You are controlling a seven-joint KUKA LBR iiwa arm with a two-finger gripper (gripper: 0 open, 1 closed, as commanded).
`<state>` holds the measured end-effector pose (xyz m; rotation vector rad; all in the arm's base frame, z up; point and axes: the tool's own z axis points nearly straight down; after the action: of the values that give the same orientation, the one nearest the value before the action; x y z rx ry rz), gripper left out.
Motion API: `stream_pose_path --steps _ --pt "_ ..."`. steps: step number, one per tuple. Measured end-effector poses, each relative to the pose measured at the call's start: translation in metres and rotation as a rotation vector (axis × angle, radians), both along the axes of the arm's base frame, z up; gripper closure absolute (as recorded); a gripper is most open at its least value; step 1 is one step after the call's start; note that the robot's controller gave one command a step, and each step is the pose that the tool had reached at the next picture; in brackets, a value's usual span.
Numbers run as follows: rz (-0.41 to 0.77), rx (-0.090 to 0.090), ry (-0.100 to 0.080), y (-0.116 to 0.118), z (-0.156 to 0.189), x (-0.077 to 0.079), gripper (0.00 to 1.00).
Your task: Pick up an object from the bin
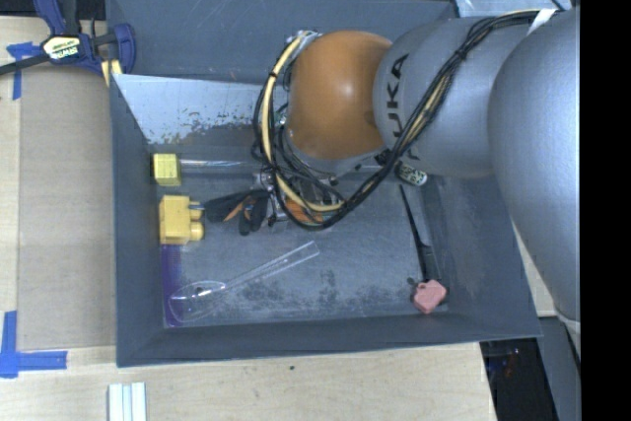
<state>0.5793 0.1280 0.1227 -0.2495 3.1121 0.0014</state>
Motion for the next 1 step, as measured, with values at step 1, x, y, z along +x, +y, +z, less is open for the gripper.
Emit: stream_pose_path --steps 1 --pt "0.0 0.0 0.0 0.0 0.0182 -0.0001 1.0"
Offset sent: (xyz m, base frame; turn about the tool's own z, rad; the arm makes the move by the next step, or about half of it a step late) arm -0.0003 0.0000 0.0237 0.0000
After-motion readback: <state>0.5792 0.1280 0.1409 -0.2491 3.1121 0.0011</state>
